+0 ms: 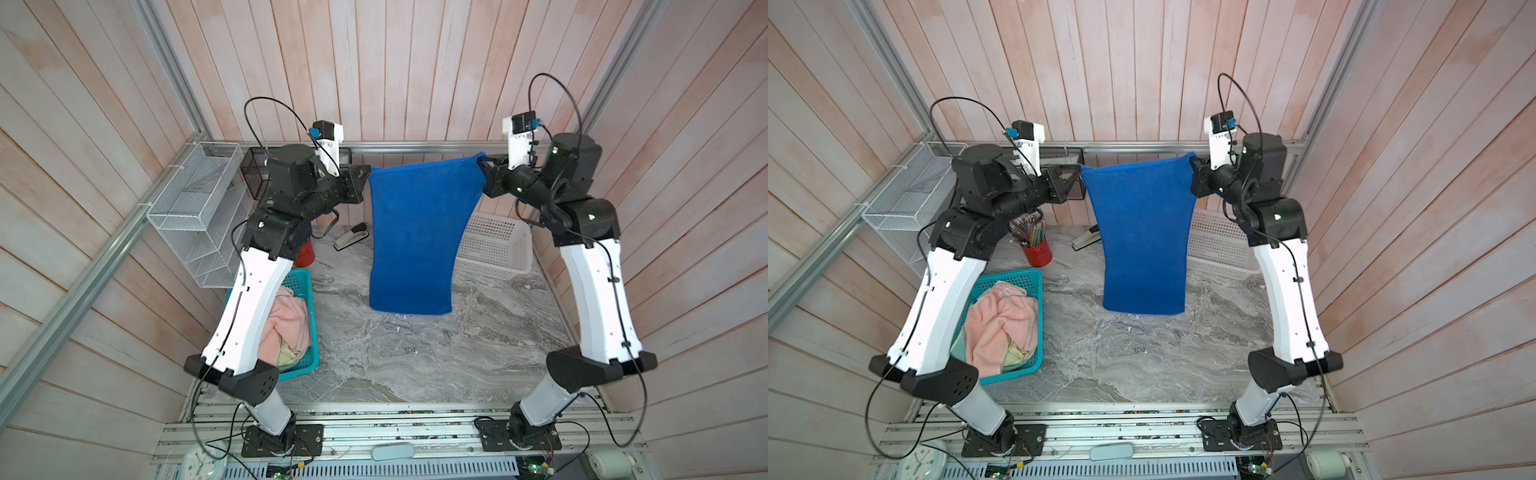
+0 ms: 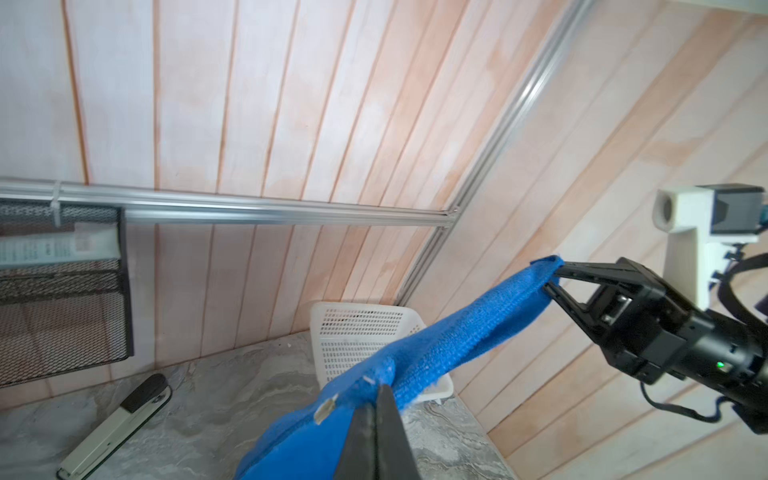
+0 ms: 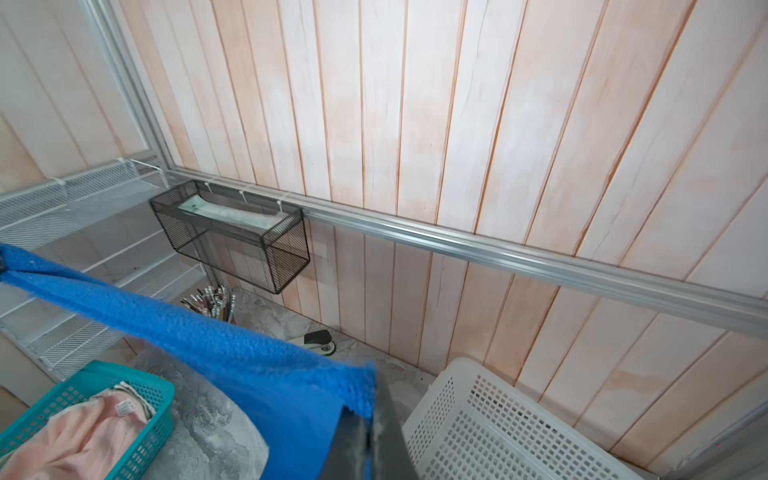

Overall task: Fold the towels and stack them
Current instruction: 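Raise the blue towel high with both grippers and lay it down lengthwise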

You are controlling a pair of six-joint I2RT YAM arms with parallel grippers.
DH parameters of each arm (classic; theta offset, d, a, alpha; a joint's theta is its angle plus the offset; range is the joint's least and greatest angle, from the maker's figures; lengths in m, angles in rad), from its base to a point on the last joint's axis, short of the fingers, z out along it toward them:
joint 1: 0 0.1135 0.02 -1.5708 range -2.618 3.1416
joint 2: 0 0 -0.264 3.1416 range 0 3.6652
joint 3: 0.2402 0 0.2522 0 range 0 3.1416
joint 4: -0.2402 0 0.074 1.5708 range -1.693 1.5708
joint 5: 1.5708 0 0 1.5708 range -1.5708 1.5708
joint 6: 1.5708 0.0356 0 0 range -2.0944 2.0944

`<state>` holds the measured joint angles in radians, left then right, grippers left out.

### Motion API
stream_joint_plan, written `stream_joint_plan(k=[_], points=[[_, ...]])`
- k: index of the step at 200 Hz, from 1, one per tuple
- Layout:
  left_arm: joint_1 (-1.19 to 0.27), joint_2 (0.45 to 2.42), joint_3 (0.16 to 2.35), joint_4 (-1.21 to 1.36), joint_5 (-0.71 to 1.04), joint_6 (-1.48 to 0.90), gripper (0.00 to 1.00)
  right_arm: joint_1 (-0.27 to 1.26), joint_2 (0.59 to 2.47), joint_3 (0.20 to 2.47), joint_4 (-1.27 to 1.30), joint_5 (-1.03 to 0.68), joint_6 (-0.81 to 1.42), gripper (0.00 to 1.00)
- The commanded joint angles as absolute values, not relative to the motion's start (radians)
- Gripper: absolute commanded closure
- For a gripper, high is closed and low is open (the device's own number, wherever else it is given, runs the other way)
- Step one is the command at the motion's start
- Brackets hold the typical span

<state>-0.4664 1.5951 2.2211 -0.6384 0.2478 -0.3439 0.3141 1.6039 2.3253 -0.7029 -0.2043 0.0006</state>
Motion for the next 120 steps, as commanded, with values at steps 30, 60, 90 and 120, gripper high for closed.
stream_joint_plan(k=[30, 60, 90, 120], points=[[-0.687, 1.288, 2.019, -0.454, 0.034, -0.275, 1.0, 0.461, 1.317, 2.256, -0.702, -0.049, -0.019, 1.0], [-0.803, 1.27, 2.063, -0.478, -0.031, -0.254, 1.0, 0.465, 1.279, 2.296, -0.747, -0.079, 0.006, 1.0], [-0.827, 1.309, 2.162, -0.541, -0.077, -0.242, 1.0, 0.465, 1.287, 2.321, -0.764, -0.075, 0.009, 1.0], [-0.826, 1.347, 2.206, -0.576, -0.18, -0.209, 1.0, 0.463, 1.336, 2.317, -0.767, -0.027, 0.0, 1.0]])
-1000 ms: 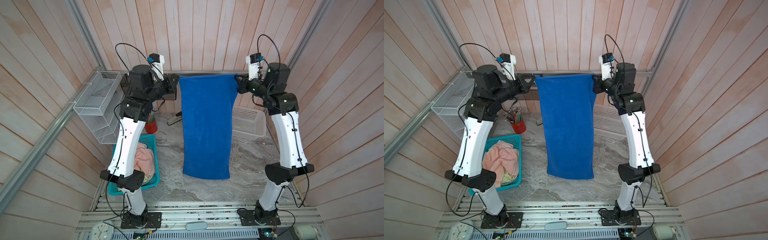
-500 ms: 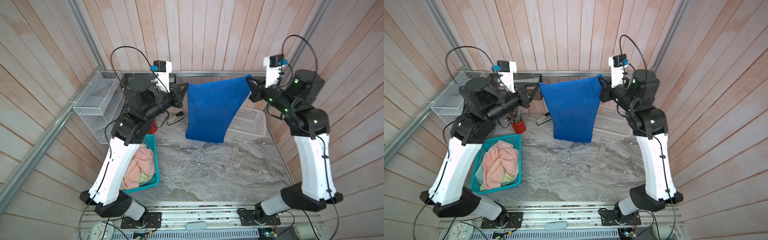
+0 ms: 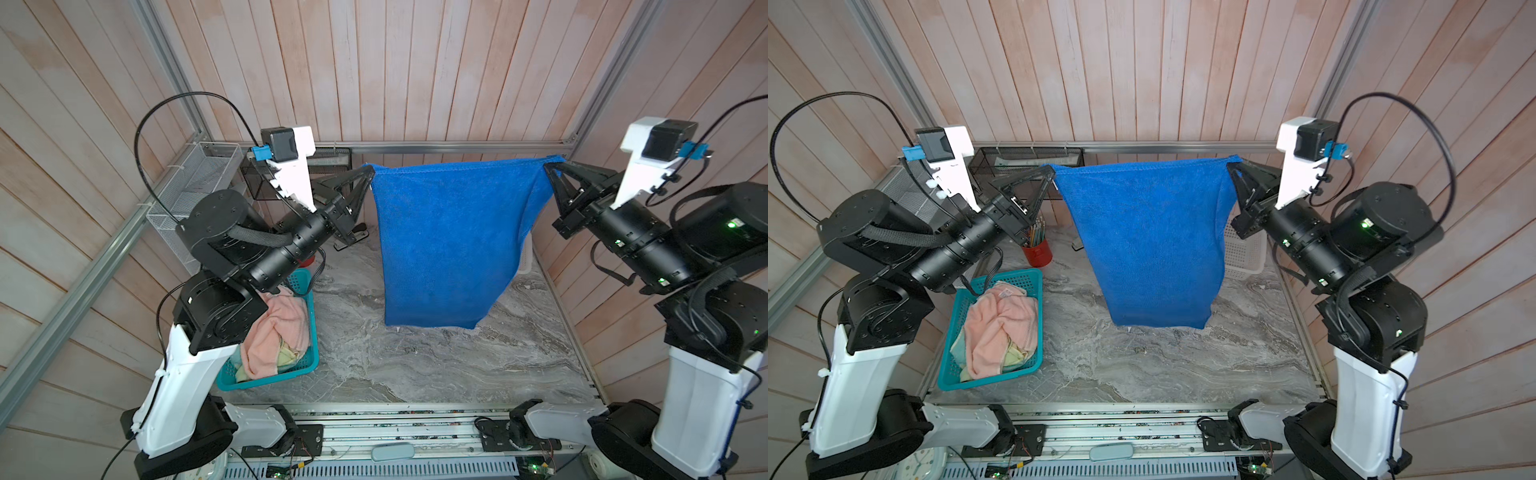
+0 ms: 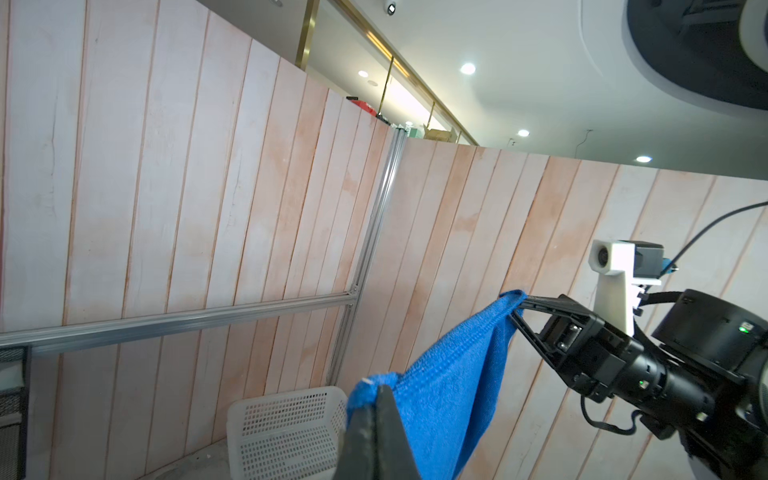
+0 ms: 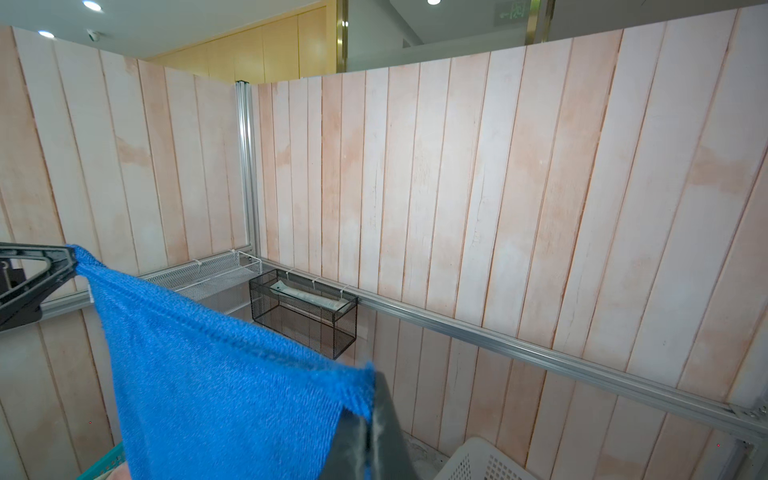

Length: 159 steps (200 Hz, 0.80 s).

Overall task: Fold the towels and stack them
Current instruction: 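Raise the blue towel high with both grippers and lay it down lengthwise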

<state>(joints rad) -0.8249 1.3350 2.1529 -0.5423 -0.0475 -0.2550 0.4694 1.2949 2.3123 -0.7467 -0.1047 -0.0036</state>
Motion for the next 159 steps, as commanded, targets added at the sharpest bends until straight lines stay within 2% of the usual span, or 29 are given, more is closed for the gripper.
stream_joint_plan(k=[1, 22, 55, 95, 130, 159], points=[[-0.826, 1.349, 2.207, -0.578, -0.184, -0.207, 1.0, 0.463, 1.338, 2.314, -0.767, -0.025, -0.001, 1.0], [-0.774, 1.396, 2.223, -0.625, -0.238, -0.211, 1.0, 0.45, 1.39, 2.274, -0.757, 0.013, -0.017, 1.0], [-0.519, 1.47, 2.162, -0.631, -0.05, -0.304, 1.0, 0.337, 1.497, 2.213, -0.679, -0.098, -0.001, 1.0], [-0.316, 1.563, 1.962, -0.48, 0.121, -0.358, 1.0, 0.252, 1.655, 2.079, -0.51, -0.228, 0.006, 1.0], [-0.221, 1.668, 1.798, -0.292, 0.196, -0.367, 1.0, 0.249, 1.87, 2.085, -0.474, -0.264, -0.044, 1.0], [-0.188, 1.786, 1.786, -0.217, 0.261, -0.365, 1.0, 0.247, 2.002, 2.128, -0.503, -0.257, -0.061, 1.0]])
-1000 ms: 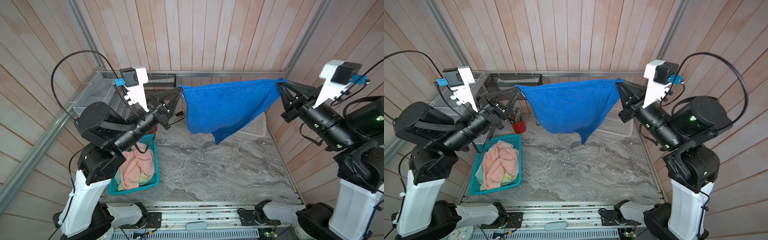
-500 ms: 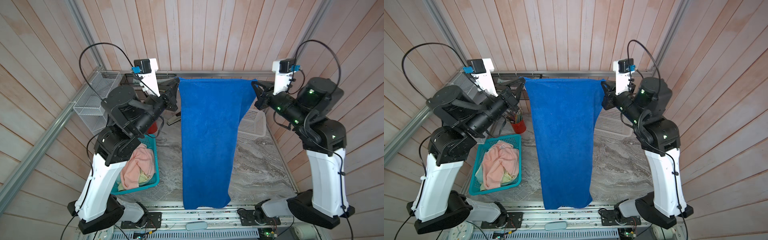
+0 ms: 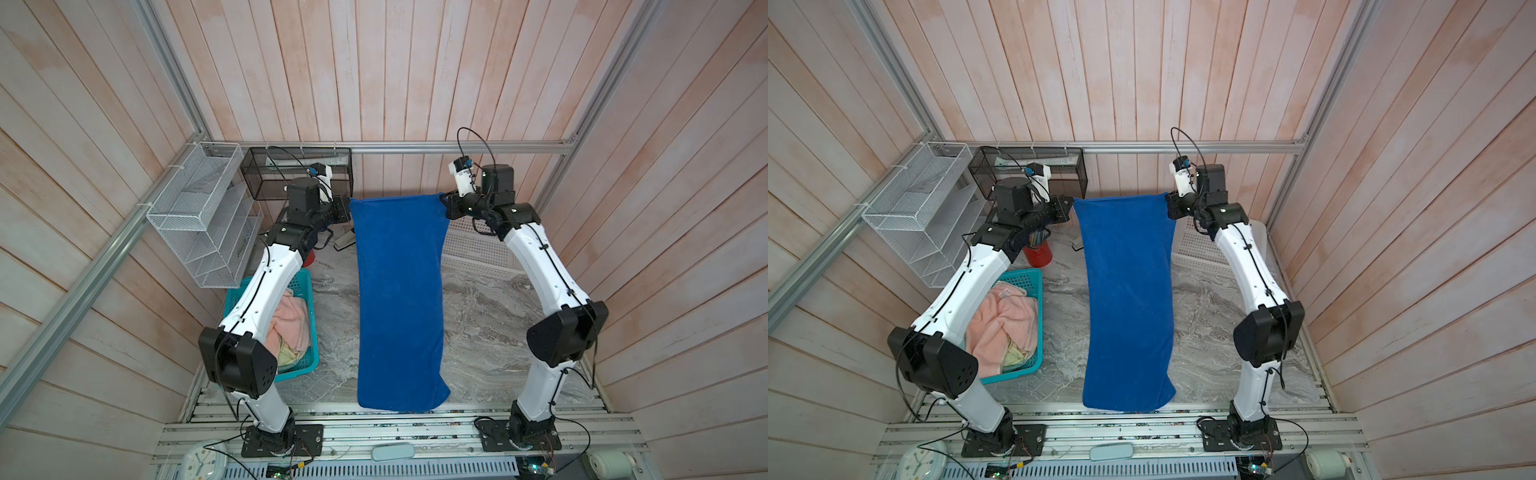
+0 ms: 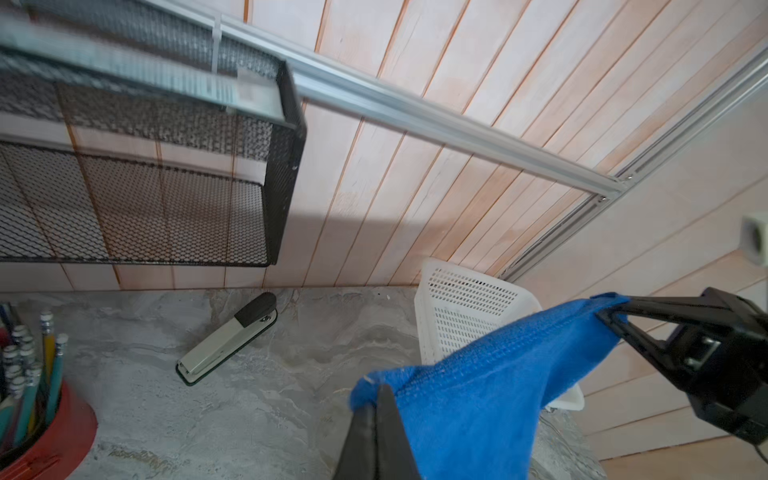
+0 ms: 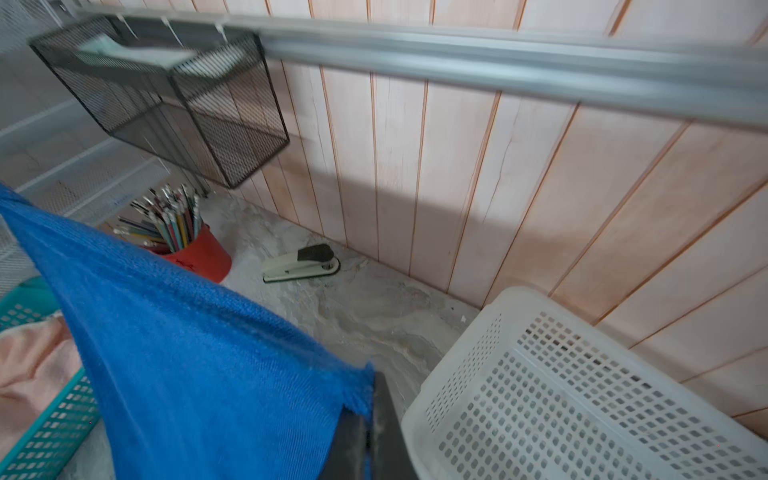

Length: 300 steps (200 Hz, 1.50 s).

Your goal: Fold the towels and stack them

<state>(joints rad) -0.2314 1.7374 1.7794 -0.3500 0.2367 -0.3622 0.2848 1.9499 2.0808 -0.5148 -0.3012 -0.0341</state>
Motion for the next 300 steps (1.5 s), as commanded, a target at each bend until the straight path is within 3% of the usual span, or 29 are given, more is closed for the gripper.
stream_joint_plan(k=[1, 43, 110, 158, 169, 178, 195, 218, 245, 278, 300], points=[[-0.187, 1.79, 1.788, -0.216, 0.263, -0.366, 1.0, 0.247, 2.004, 2.128, -0.503, -0.257, -0.06, 1.0], [-0.186, 1.832, 1.749, -0.198, 0.293, -0.383, 1.0, 0.248, 1.987, 2.014, -0.434, -0.274, -0.03, 1.0], [-0.253, 1.646, 1.345, -0.178, 0.285, -0.414, 1.0, 0.301, 1.73, 1.576, -0.294, -0.295, 0.03, 1.0], [-0.278, 1.636, 1.157, -0.229, 0.265, -0.449, 1.0, 0.429, 1.724, 1.376, -0.249, -0.295, 0.053, 1.0], [-0.29, 1.641, 1.153, -0.281, 0.241, -0.442, 0.78, 0.452, 1.74, 1.326, -0.213, -0.323, 0.071, 1.0], [-0.309, 1.633, 1.147, -0.309, 0.218, -0.43, 0.67, 0.467, 1.763, 1.301, -0.187, -0.347, 0.083, 1.0], [-0.359, 1.58, 1.1, -0.318, 0.184, -0.413, 0.61, 0.489, 1.823, 1.287, -0.163, -0.391, 0.095, 1.0], [-0.455, 1.491, 1.025, -0.309, 0.156, -0.425, 0.62, 0.51, 1.911, 1.301, -0.145, -0.428, 0.104, 1.0], [-0.688, 1.47, 0.993, -0.258, 0.131, -0.42, 0.78, 0.517, 2.007, 1.337, -0.136, -0.468, 0.106, 1.0], [-0.984, 1.652, 1.046, -0.165, 0.128, -0.422, 0.81, 0.518, 2.106, 1.389, -0.16, -0.482, 0.097, 1.0], [-1.077, 1.793, 1.133, -0.175, 0.11, -0.416, 0.84, 0.518, 2.145, 1.406, -0.169, -0.488, 0.094, 1.0]])
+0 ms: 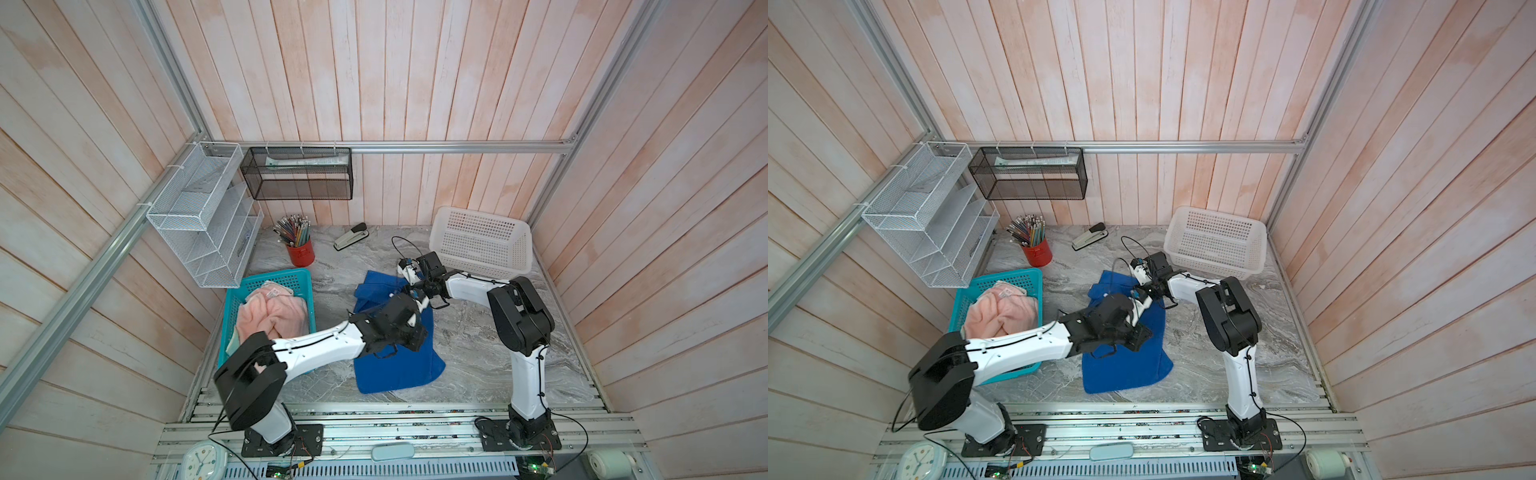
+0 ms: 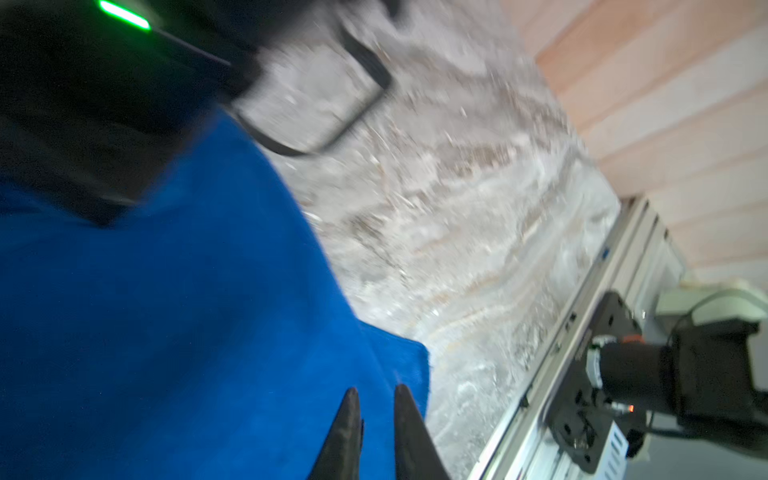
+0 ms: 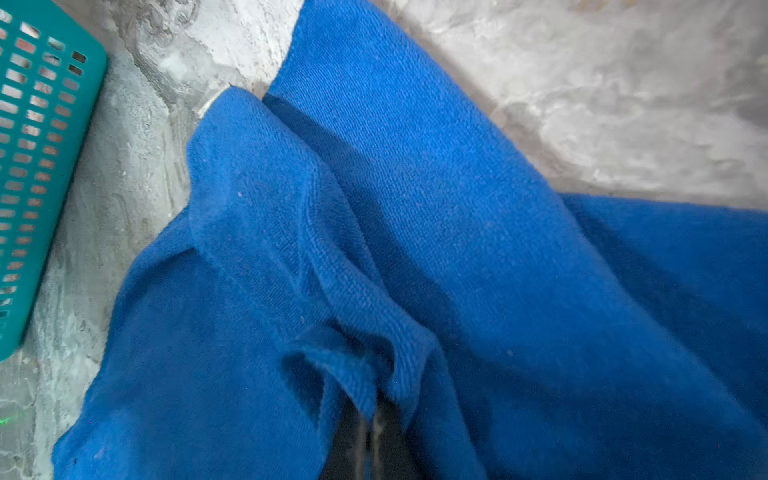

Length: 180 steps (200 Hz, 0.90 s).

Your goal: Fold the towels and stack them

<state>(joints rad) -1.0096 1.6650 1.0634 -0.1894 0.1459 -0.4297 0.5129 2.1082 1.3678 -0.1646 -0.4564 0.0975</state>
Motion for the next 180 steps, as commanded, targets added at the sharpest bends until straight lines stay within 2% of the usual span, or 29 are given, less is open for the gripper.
stream_joint_plan(k=[1, 48, 73, 100, 180], points=[[-1.08, 1.799, 1.137, -0.176, 0.109, -0.416, 0.84, 0.518, 2.146, 1.407, -0.169, -0.488, 0.094, 1.0], [-1.133, 1.953, 1.221, -0.176, 0.104, -0.404, 0.88, 0.518, 2.185, 1.42, -0.181, -0.497, 0.074, 1.0], [-1.134, 1.995, 1.209, -0.192, 0.062, -0.42, 0.88, 0.518, 2.201, 1.427, -0.2, -0.504, 0.069, 1.0], [-1.135, 2.043, 1.209, -0.194, 0.092, -0.41, 0.87, 0.518, 2.194, 1.406, -0.192, -0.508, 0.074, 1.0], [-1.213, 1.986, 1.11, -0.148, 0.26, -0.286, 0.87, 0.518, 2.172, 1.427, -0.226, -0.484, 0.069, 1.0]])
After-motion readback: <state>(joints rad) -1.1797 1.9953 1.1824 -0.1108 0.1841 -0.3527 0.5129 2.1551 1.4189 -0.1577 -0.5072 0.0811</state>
